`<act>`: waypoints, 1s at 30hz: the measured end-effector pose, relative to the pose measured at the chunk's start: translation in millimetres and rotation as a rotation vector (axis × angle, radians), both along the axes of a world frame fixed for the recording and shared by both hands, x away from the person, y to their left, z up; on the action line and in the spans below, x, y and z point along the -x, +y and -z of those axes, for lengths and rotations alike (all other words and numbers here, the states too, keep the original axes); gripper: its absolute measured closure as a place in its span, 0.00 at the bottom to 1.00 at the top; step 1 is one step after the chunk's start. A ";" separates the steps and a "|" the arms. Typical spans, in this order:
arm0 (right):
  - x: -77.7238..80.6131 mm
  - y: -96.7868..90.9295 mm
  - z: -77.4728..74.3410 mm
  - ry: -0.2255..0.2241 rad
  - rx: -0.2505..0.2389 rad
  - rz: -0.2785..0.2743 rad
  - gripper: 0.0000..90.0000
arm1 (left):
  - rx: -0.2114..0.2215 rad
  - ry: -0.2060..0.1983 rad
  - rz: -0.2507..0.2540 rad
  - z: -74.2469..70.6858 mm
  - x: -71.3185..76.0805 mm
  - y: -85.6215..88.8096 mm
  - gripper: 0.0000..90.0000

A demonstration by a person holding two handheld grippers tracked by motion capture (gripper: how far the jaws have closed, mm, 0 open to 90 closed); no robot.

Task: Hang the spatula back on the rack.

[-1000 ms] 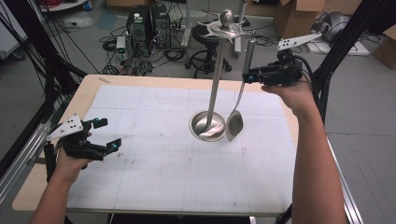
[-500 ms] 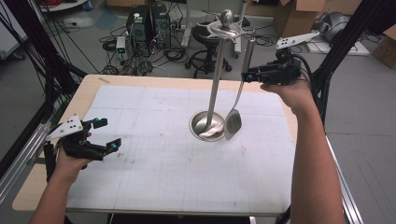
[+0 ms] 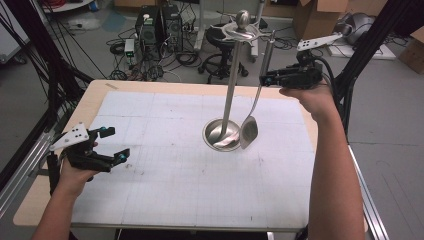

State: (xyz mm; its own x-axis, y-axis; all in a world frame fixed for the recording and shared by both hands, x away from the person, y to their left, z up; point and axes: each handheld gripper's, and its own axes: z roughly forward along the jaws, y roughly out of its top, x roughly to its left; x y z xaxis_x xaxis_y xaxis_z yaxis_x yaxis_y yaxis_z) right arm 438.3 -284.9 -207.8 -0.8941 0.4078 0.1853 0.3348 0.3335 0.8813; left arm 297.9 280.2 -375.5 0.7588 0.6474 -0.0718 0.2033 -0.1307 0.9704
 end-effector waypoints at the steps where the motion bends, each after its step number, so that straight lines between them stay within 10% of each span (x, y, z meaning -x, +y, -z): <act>1: -1.3 0.0 0.8 -0.008 -0.001 0.001 0.77 | 0.000 0.000 0.000 0.1 0.0 0.0 0.02; 30: -0.8 17.7 6.1 0.008 0.035 -0.046 0.69 | -0.005 0.006 0.000 0.4 1.0 -0.6 0.02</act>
State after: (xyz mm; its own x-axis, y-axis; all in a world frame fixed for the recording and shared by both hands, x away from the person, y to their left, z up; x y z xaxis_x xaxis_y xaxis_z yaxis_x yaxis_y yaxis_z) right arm 439.0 -267.2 -213.9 -0.9106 0.3726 0.1789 0.3253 0.3790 0.8663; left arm 296.9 279.5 -375.8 0.7583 0.6478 -0.0726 0.2087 -0.1358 0.9685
